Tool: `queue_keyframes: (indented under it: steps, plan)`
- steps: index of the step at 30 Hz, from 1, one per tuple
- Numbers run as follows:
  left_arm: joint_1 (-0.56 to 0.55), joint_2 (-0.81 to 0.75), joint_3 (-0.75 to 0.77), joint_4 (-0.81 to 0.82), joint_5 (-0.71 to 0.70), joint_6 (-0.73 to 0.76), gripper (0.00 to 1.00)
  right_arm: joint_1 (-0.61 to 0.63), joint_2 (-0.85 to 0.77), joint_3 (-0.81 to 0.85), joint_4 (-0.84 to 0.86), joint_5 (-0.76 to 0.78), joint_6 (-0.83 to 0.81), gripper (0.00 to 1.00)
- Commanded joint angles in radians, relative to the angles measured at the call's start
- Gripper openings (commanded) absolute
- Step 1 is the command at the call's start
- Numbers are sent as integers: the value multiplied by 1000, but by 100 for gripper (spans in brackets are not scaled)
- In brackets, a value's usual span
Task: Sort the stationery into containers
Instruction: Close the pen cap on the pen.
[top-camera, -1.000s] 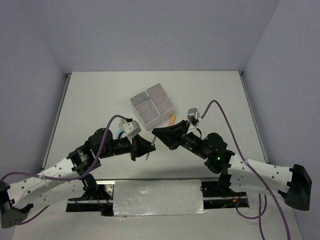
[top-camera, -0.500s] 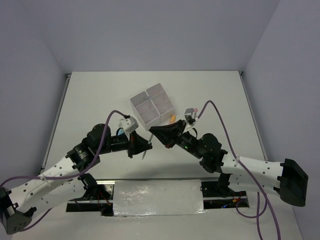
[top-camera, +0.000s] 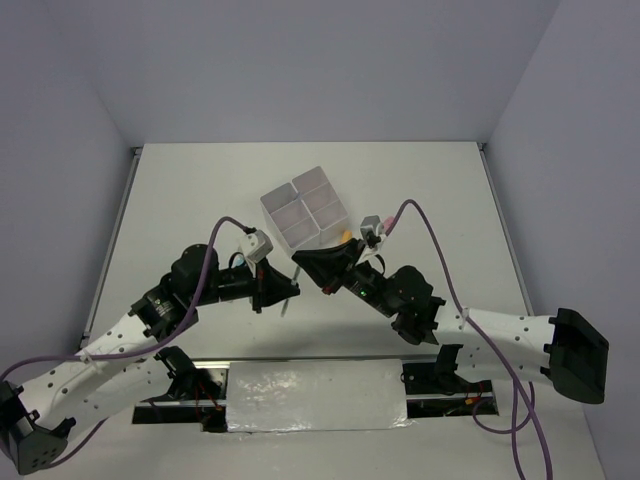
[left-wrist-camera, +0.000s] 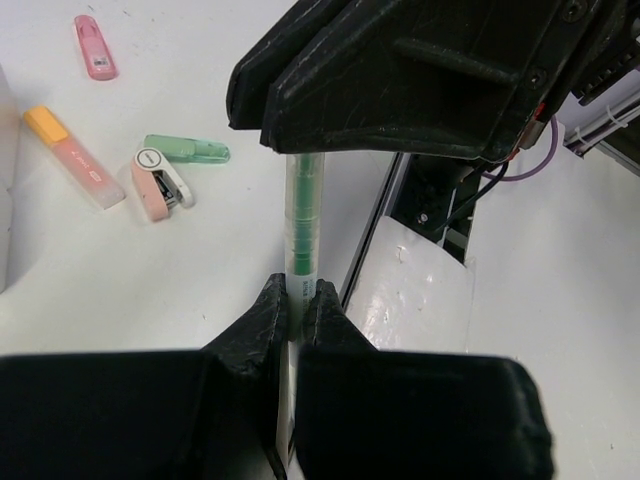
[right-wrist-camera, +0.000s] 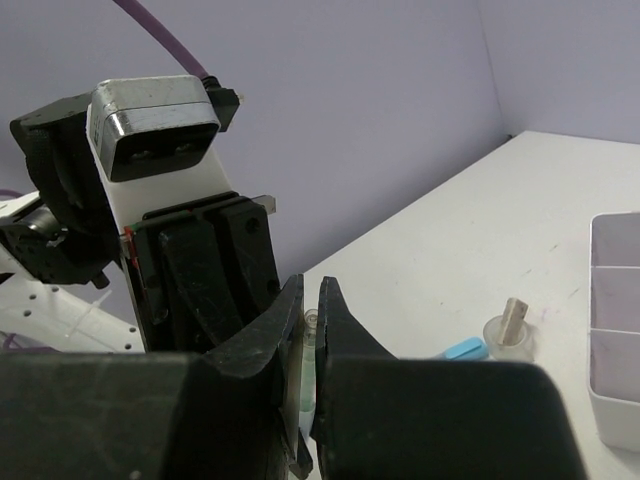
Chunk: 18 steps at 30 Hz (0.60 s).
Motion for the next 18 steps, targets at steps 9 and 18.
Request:
queue_keyframes:
  steps: [9, 18]
  plan:
    - [22, 10, -7, 494, 70, -38, 0, 64, -38, 191, -532, -33, -10, 35]
    - [-15, -31, -73, 462, 73, -1, 0, 13, -84, 384, -657, 95, -53, 20]
